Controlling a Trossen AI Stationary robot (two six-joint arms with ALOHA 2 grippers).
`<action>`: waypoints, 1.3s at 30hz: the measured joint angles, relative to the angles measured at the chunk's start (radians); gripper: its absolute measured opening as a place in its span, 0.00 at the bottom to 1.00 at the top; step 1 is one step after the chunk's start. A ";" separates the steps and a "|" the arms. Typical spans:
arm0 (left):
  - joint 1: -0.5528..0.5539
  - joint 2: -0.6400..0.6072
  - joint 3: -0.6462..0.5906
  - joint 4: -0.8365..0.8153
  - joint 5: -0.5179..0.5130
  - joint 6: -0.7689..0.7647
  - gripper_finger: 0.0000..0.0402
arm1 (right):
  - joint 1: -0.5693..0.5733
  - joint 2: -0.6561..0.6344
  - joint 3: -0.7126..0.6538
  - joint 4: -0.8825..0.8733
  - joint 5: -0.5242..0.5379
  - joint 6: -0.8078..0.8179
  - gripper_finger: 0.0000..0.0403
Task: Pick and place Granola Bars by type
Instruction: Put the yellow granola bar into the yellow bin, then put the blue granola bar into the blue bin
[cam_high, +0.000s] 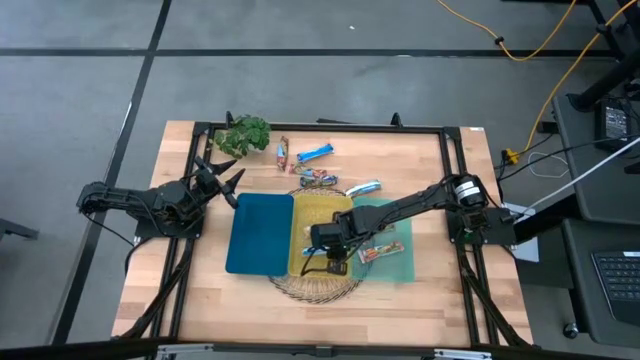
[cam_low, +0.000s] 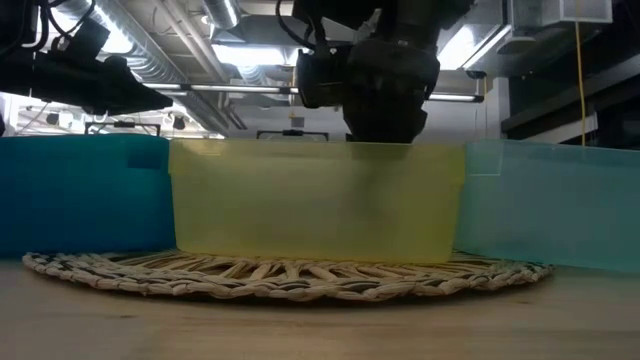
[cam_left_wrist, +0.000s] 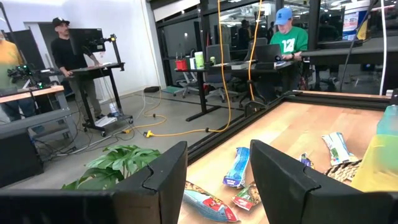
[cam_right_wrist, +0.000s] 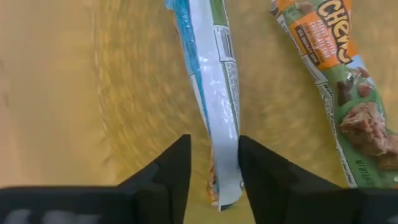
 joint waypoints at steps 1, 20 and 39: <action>0.000 0.000 0.000 0.000 0.000 0.000 0.42 | 0.000 0.000 0.011 -0.010 0.000 -0.002 0.35; 0.000 0.000 0.000 0.000 0.000 0.000 0.42 | -0.163 0.000 0.417 -0.360 0.080 -0.240 0.42; 0.000 0.000 0.000 0.000 0.000 0.000 0.42 | -0.484 0.000 0.652 -0.395 -0.067 -0.453 0.42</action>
